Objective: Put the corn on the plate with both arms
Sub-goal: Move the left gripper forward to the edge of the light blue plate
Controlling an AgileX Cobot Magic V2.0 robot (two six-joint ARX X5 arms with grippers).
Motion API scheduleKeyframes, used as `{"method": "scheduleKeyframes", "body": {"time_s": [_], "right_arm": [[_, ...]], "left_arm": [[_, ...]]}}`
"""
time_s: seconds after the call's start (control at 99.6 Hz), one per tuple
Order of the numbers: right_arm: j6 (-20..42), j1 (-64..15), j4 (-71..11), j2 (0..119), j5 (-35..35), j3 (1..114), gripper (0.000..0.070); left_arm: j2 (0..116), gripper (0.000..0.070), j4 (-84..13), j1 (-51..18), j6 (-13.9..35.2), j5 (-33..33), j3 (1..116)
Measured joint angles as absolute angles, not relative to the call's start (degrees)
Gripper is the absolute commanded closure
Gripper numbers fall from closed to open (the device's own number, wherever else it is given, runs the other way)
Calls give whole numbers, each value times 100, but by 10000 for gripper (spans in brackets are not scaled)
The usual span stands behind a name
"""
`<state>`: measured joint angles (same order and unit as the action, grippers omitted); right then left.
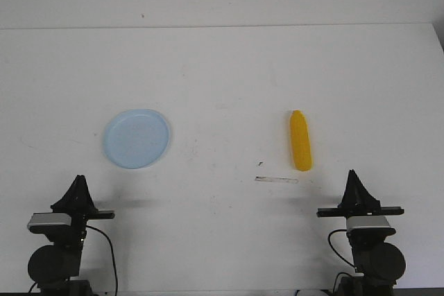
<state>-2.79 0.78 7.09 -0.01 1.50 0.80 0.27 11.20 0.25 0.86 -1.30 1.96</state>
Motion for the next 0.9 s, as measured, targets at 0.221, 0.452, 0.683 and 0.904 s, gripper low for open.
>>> {"method": "scheduleKeyframes", "body": {"time_s": [0.221, 0.452, 0.683, 0.904], "right_arm": [[-276, 78, 707, -1, 150, 80, 686], [-276, 78, 709, -1, 150, 80, 686], [-276, 78, 707, -1, 150, 80, 686], [-279, 78, 709, -1, 150, 80, 686]], "left_arm": [[27, 699, 1122, 25, 89, -130, 196], [32, 698, 1599, 25, 696, -139, 198], [250, 699, 1730, 25, 1138, -141, 781], [1162, 699, 1514, 25, 1155, -141, 2088]]}}
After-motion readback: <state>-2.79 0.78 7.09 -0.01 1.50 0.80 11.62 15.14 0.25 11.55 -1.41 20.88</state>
